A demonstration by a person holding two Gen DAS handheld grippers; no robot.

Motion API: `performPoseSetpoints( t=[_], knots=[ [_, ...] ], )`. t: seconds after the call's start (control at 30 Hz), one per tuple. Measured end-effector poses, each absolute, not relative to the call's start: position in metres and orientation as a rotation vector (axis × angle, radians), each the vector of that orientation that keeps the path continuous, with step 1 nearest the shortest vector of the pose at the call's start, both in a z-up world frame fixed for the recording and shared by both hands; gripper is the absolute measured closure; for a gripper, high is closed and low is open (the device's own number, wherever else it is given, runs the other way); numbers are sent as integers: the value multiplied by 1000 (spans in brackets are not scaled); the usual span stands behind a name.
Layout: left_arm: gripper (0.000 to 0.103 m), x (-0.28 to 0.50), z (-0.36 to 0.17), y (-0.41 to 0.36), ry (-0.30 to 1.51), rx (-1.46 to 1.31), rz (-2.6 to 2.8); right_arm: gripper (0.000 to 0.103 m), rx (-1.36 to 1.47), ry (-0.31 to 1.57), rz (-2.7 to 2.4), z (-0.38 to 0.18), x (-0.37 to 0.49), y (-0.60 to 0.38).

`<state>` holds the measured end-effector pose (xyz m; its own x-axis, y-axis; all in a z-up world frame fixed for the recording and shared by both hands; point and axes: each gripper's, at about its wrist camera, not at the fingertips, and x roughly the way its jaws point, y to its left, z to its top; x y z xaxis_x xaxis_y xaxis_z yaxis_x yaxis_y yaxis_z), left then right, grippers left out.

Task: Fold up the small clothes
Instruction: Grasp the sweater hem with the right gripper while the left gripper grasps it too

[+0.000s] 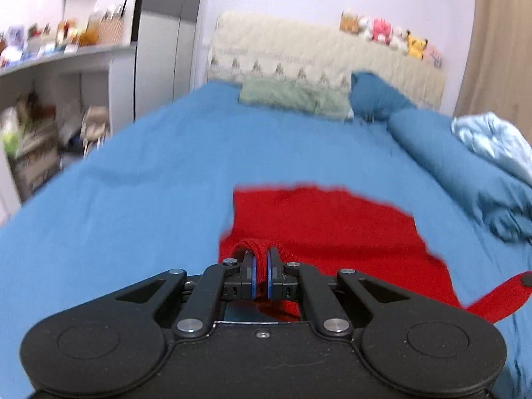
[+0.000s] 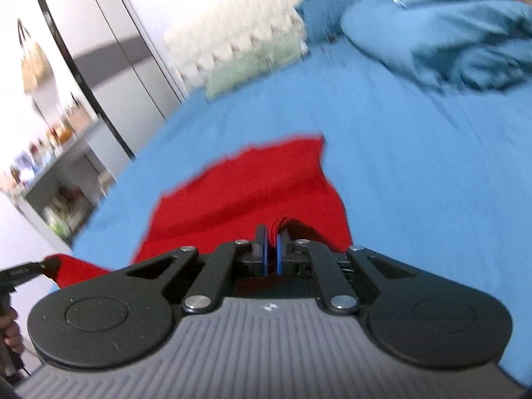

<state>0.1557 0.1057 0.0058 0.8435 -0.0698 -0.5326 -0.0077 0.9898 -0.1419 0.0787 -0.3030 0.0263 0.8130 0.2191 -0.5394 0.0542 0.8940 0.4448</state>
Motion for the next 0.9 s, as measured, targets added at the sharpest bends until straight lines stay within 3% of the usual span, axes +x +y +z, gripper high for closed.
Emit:
performPoseSetpoints(
  t=[0.27,0.57,0.73,0.83,0.87,0.9],
  knots=[
    [97,336,6,108,531,-189,-1,83,457,547,71,45,271,-320],
    [97,457,-98,96,650,-152,57,83,438,624,-26,-71,416,-319],
    [96,487,-118,95,675,-147,80,82,413,637,-33,-104,450,-317],
    [77,493,-116,97,666,-168,74,72,411,641,-30,-111,459,-316],
    [52,489,-112,97,651,-166,75,62,405,626,-24,-111,457,-314],
    [30,481,-106,97,624,-155,70,39,397,615,-18,-109,454,-315]
  ],
)
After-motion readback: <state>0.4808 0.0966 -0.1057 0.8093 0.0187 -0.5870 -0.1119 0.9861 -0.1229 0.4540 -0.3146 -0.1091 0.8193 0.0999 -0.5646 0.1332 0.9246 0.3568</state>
